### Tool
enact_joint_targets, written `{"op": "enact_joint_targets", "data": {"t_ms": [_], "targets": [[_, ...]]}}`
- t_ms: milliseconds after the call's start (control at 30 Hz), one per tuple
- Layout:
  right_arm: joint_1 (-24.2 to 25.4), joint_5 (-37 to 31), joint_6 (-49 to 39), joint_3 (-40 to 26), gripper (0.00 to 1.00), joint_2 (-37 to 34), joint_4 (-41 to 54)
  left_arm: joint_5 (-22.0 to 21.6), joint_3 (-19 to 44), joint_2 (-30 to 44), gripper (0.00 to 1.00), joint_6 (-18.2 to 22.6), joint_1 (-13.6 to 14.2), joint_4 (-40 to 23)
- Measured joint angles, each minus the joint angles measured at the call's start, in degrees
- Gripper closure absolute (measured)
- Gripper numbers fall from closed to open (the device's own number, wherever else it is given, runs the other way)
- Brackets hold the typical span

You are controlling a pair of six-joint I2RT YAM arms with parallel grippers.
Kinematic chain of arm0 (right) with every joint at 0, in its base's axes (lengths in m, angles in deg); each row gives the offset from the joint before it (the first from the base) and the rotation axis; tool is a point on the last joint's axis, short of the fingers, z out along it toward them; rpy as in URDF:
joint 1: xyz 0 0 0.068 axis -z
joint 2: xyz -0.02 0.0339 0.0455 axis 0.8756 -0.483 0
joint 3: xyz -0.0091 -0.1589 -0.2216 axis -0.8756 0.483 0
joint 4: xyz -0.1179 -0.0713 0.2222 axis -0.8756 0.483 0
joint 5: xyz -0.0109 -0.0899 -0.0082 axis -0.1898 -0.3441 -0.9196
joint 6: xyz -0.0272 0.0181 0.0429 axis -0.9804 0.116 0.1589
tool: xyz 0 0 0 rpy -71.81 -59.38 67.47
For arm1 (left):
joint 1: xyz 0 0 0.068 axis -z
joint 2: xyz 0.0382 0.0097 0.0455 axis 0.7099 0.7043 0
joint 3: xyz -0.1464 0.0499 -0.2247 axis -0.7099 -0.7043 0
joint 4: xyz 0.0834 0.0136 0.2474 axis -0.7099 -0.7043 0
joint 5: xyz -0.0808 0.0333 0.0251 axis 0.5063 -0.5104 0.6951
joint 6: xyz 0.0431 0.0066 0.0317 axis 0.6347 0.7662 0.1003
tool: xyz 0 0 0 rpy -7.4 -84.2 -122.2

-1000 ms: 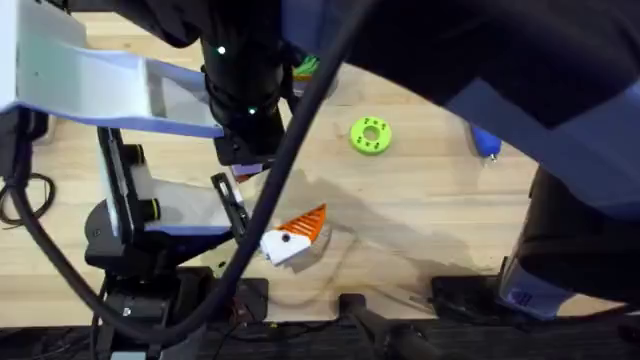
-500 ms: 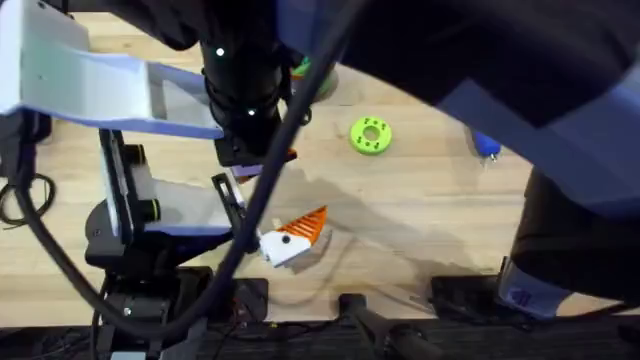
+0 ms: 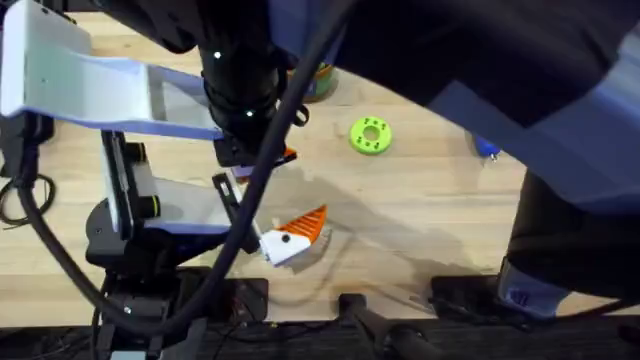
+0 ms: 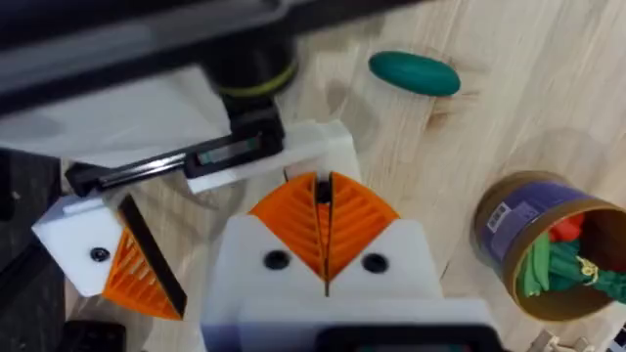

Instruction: Pick up the gripper from the table and insert it into the empty holder that is missing its gripper. Then pick up a screw, insert it into the mounting hole, and use the screwdriver to tighten it. Finally, clean up the table by picking up the vegetable and placing it into the bucket.

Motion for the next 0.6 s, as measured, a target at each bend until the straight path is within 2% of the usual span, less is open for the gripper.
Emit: {"op": "enact_joint_targets", "data": {"t_ms": [233,267,433,467,600], "targets": [[0.0,0.0,0.0,0.0,0.995,0.0,0.0,0.0,0.0,0.0,0.014,0.0,0.0,0.0],[0.0,0.0,0.3,0.0,0.945,0.0,0.0,0.0,0.0,0.0,0.014,-0.1,0.0,0.0],[0.0,0.0,0.2,0.0,0.213,0.0,0.1,0.2,0.0,-0.1,0.014,0.2,0.1,0.0],[0.0,0.0,0.1,0.0,0.113,-0.2,0.3,0.2,0.0,-0.1,0.014,0.4,0.0,0.0],[0.0,0.0,0.2,0.0,0.075,-1.1,0.2,0.2,0.0,-0.1,0.014,0.8,0.0,0.0]]}}
